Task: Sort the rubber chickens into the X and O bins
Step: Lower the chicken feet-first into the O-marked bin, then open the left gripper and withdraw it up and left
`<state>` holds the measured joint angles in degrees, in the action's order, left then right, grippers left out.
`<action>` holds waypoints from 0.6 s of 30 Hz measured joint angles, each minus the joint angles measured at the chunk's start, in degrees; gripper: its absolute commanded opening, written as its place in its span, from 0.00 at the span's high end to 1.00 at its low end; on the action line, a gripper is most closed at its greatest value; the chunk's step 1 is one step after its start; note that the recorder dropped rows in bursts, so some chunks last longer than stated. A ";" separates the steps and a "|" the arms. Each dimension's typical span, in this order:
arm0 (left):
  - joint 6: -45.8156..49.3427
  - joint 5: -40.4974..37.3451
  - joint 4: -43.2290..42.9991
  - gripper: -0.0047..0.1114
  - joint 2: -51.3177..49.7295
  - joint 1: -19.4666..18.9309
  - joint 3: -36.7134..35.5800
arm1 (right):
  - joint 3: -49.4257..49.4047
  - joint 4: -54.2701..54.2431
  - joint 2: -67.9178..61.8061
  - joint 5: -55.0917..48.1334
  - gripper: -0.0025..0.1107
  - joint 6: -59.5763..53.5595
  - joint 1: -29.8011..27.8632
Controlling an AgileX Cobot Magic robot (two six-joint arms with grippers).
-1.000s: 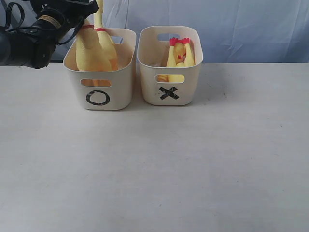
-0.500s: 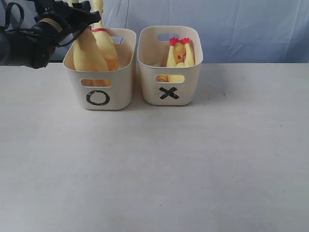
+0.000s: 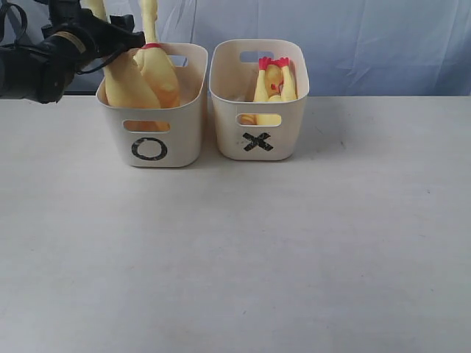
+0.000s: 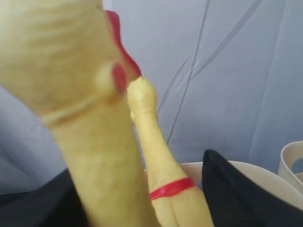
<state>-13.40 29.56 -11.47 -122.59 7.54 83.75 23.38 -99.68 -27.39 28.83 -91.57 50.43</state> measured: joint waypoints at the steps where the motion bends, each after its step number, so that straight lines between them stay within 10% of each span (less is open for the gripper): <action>1: 0.14 -0.29 -0.11 0.40 0.00 0.00 0.00 | 0.00 0.00 0.00 0.00 0.99 0.00 0.00; 18: 13.71 -9.57 -0.01 0.39 2.73 -0.15 0.00 | 0.00 0.00 0.00 0.00 0.99 0.00 0.00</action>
<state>0.31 19.99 -11.48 -119.85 7.39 83.75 23.38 -99.68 -27.39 28.83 -91.57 50.43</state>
